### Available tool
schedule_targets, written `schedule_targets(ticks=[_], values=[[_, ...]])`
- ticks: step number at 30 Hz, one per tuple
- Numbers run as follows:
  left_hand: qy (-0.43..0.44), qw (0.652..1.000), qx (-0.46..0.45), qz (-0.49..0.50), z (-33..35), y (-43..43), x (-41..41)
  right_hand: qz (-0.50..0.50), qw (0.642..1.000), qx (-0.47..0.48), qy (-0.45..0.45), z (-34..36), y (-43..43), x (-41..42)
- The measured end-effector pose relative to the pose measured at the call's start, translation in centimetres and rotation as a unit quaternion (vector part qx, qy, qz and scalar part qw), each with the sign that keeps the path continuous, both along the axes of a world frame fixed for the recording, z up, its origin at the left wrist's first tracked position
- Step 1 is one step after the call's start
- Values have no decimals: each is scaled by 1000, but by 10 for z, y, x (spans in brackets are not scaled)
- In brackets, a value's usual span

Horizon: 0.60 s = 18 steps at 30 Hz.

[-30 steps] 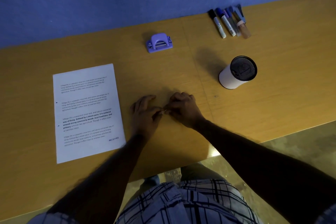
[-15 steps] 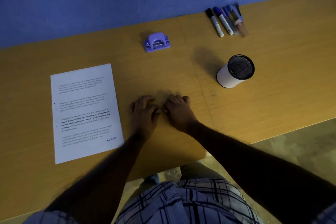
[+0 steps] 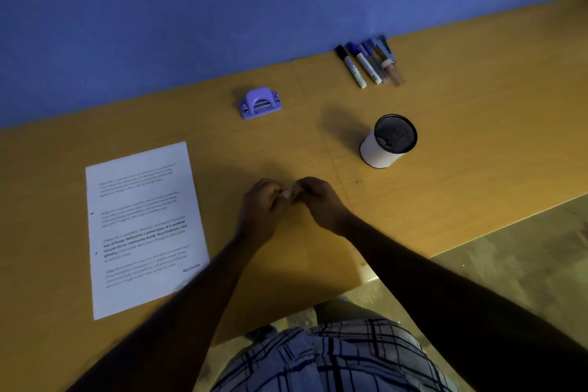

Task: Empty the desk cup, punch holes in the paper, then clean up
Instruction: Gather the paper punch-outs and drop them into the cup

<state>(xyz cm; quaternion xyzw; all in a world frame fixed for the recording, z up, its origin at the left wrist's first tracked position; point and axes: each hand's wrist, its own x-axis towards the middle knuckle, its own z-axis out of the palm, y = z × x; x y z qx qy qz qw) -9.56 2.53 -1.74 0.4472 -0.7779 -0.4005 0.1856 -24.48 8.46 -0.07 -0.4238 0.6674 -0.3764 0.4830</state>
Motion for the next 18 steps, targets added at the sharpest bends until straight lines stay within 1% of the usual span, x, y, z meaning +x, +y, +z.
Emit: schedule_targets(ticks=[1,2,4,7,11,15,16,18], values=[[25,999,36,18,5,0,-9,-24,999,-4,-43,7,2,-6],[41,996,66,35,10,0,-19,-43,997,-4,-66,13,5,-12],[71,992,99,44,20,-1,-40,-71,994,-3,-84,24,10,-25],[100,988,115,25,39,-3,-70,-105,990,-17,-88,37,14,-47],[114,988,104,-9,61,-8,-110,-142,986,-40,-77,56,16,-81],[102,992,76,-24,75,-18,-158,-178,980,-51,-69,75,12,-122],[93,993,59,-35,78,-22,-169,-186,980,-51,-57,79,11,-134],[68,995,24,-70,81,-29,-190,-187,981,-44,3,84,7,-158]])
